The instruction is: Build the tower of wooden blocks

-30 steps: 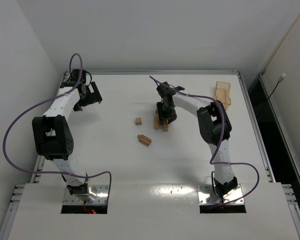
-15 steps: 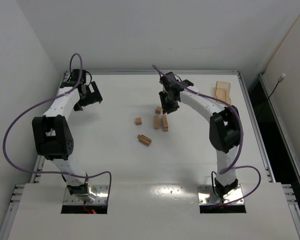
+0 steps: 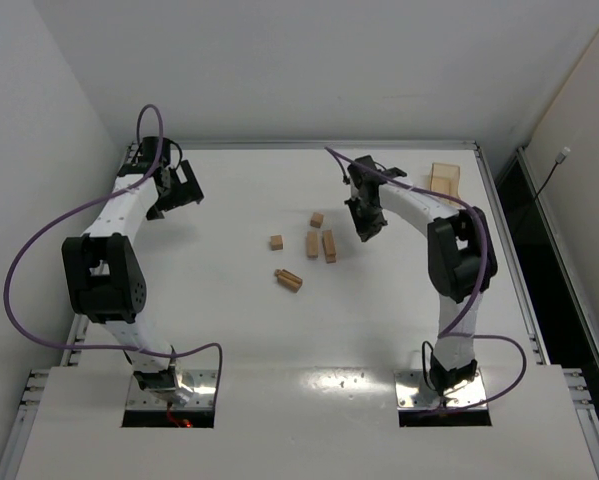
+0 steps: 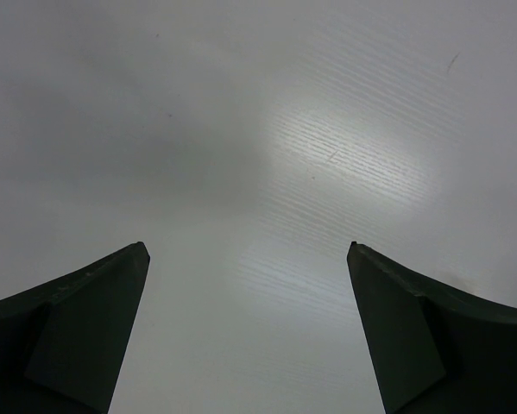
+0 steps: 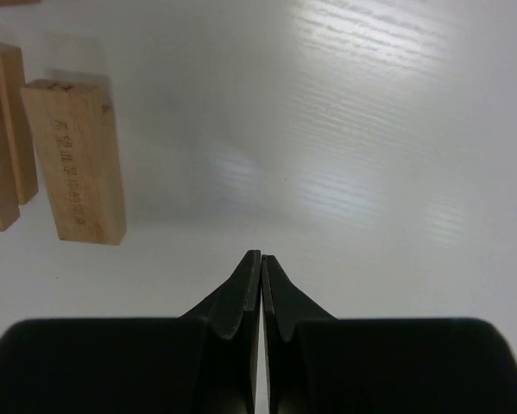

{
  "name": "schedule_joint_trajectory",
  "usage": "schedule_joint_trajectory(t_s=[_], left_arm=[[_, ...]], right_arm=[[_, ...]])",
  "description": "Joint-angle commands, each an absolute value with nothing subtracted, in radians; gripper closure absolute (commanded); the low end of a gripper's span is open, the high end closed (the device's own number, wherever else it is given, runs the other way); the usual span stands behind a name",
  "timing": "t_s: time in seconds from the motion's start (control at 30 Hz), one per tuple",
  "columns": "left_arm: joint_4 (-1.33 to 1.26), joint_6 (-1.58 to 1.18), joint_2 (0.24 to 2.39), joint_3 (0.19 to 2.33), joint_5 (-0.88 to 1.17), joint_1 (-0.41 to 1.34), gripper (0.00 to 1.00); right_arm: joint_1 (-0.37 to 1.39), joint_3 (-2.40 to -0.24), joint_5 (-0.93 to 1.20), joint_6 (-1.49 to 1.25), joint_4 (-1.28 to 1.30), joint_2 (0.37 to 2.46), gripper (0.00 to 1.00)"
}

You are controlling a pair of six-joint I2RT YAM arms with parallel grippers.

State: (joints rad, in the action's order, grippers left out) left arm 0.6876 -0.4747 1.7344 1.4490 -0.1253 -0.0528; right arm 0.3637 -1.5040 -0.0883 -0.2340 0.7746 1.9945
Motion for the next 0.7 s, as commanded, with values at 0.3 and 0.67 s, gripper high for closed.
schedule_joint_trajectory(t_s=[0.3, 0.67], left_arm=[[0.667, -0.459, 1.686, 1.443, -0.143, -0.048, 0.00], [0.667, -0.459, 1.704, 1.443, -0.152, -0.048, 0.00]], right_arm=[[0.390, -1.503, 0.023, -0.281, 0.724, 2.066, 1.00], [0.399, -1.513, 0.032, -0.318, 0.706, 2.125, 1.00]])
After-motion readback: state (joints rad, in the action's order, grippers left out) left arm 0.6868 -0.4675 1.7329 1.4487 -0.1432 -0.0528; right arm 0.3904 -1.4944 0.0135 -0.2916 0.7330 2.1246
